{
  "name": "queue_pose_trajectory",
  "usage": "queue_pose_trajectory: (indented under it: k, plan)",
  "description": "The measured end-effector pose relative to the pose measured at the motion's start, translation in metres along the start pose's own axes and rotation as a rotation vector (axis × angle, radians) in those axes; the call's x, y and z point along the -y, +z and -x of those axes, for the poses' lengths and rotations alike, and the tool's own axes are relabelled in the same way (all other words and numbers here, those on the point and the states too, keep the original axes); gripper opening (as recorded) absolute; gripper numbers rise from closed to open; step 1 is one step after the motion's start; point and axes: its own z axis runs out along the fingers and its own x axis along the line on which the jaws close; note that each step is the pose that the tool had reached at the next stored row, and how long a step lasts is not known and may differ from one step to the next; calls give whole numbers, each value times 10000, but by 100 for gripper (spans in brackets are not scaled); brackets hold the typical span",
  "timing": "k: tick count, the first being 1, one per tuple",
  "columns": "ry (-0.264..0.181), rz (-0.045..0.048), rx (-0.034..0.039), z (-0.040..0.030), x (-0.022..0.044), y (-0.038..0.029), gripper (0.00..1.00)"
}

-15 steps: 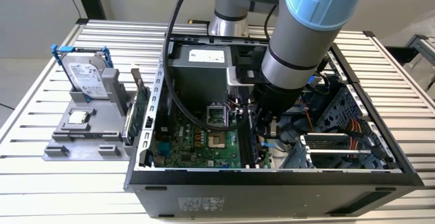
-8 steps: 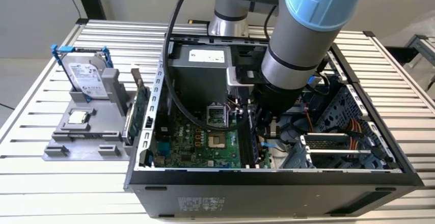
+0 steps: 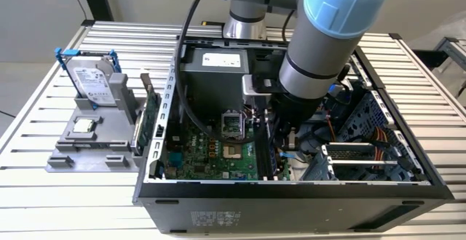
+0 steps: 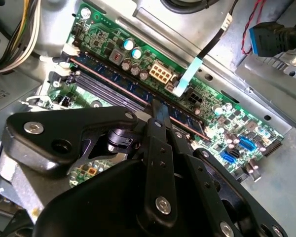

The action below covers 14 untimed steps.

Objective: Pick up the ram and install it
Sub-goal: 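Press down the ram until it locks into place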

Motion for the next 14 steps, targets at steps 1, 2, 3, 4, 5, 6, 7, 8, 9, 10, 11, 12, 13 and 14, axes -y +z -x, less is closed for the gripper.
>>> queue_pose_trajectory:
  k: [1,2,3,4,5,6,7,8,9,10,11,12,13,14]
  plan:
    - [0,0,-6,-1,0,18,0]
    - [1,0,-15,-2,1,36,0]
    - [1,1,-27,-3,1,51,0]
    - [2,2,-34,-4,1,62,0]
    - [1,3,-40,-5,1,74,0]
    - [2,3,-41,-6,1,86,0]
    - [1,1,-30,-6,2,101,0]
    - [1,0,-29,-6,2,112,0]
    - [1,0,-29,-6,3,122,0]
    - [2,1,-31,-6,3,129,0]
    - [2,3,-39,-6,3,130,0]
    - [2,4,-42,-6,3,129,0]
    - [2,4,-43,-6,3,129,0]
    - [2,4,-44,-6,3,129,0]
